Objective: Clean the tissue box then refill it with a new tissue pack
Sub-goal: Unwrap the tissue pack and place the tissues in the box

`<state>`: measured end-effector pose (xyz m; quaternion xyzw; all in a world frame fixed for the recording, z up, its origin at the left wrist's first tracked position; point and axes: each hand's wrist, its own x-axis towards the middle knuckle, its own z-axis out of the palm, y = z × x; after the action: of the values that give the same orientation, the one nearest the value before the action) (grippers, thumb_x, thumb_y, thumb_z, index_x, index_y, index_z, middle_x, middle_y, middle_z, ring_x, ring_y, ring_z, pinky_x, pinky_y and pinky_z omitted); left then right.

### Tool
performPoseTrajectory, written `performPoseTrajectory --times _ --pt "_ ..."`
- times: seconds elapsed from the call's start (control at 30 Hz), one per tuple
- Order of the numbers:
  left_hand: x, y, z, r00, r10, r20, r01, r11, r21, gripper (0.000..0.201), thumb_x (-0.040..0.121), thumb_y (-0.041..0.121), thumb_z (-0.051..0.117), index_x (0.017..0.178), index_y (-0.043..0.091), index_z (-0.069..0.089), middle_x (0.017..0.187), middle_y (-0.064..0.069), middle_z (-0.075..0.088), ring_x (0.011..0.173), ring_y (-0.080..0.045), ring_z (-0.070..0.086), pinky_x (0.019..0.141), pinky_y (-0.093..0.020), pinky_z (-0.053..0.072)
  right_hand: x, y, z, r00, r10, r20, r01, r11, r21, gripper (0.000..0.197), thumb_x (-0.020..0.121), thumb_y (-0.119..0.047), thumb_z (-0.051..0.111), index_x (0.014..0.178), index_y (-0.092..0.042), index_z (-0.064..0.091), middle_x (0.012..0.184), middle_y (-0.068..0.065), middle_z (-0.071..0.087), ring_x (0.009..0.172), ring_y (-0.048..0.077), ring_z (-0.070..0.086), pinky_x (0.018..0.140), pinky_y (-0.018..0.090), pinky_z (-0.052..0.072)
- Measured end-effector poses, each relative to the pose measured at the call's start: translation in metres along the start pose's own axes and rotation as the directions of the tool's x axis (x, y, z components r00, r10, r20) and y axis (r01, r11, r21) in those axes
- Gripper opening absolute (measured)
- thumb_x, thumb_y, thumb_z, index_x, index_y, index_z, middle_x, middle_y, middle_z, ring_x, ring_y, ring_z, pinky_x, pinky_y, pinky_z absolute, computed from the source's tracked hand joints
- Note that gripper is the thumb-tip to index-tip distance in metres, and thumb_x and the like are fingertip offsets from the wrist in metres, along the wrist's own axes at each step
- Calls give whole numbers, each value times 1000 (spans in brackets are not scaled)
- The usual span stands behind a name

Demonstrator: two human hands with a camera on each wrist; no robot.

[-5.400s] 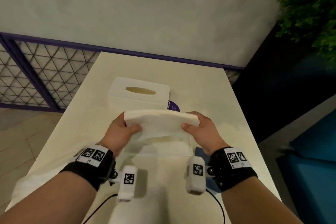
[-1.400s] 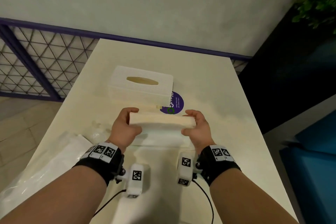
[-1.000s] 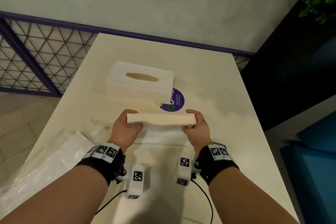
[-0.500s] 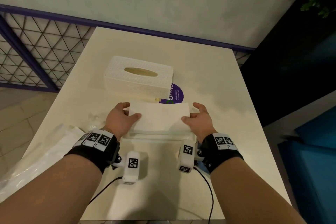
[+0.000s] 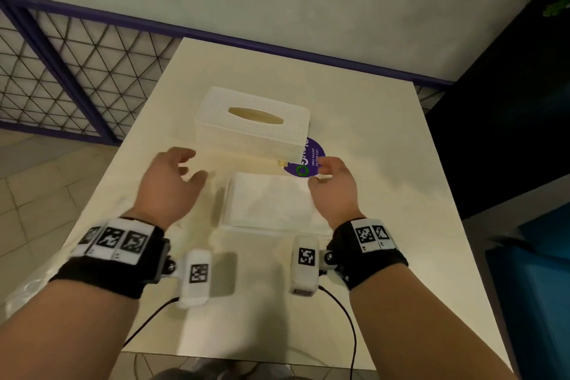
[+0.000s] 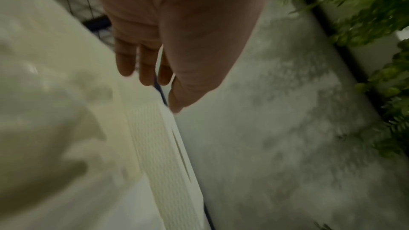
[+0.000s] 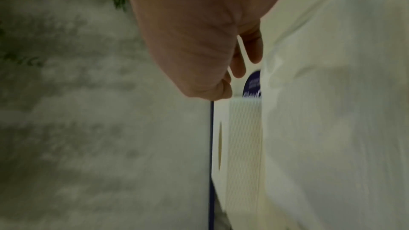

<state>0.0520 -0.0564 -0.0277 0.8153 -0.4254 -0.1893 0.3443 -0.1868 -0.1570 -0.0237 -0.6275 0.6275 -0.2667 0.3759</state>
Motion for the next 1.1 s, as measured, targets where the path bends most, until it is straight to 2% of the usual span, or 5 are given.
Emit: performPoseTrajectory --times 0.27,0.43,0.7,0.87,1.1 --pt "-39 -92 -83 854 -418 309 133 751 647 150 33 73 83 151 38 -4 160 -5 10 145 -33 14 112 -61 22 -54 -83 127 841 -273 467 350 933 -85 30 87 -8 54 113 -14 68 121 5 62 107 18 61 95 18 41" --pt "-66 -120 -80 815 -470 339 122 711 693 154 40 73 81 143 42 -30 162 -4 -8 148 -30 1 114 -63 10 -69 -107 186 713 -122 691 418 864 -279 32 88 -8 52 117 -6 65 128 11 61 117 27 57 100 32 46" --pt "-80 -130 -73 862 -396 317 135 782 608 133 62 61 72 144 38 -31 162 -4 -7 147 -29 9 114 -58 19 -76 -107 227 636 88 767 411 802 -433 26 84 -32 60 64 -20 49 72 0 57 81 29 61 70 33 48" --pt "-78 -138 -75 868 -372 330 122 803 584 134 59 70 69 143 39 -31 161 -5 -5 146 -31 11 112 -56 23 -80 -114 229 709 21 705 423 787 -449 30 84 -17 59 113 -8 56 119 9 61 108 29 60 78 31 45" --pt "-66 -133 -80 854 -403 329 122 771 625 154 40 81 72 142 37 -33 161 -5 -3 144 -33 15 113 -54 24 -71 -145 178 749 -248 614 531 779 -334 36 90 -17 52 125 -13 45 112 10 64 94 29 59 74 31 44"
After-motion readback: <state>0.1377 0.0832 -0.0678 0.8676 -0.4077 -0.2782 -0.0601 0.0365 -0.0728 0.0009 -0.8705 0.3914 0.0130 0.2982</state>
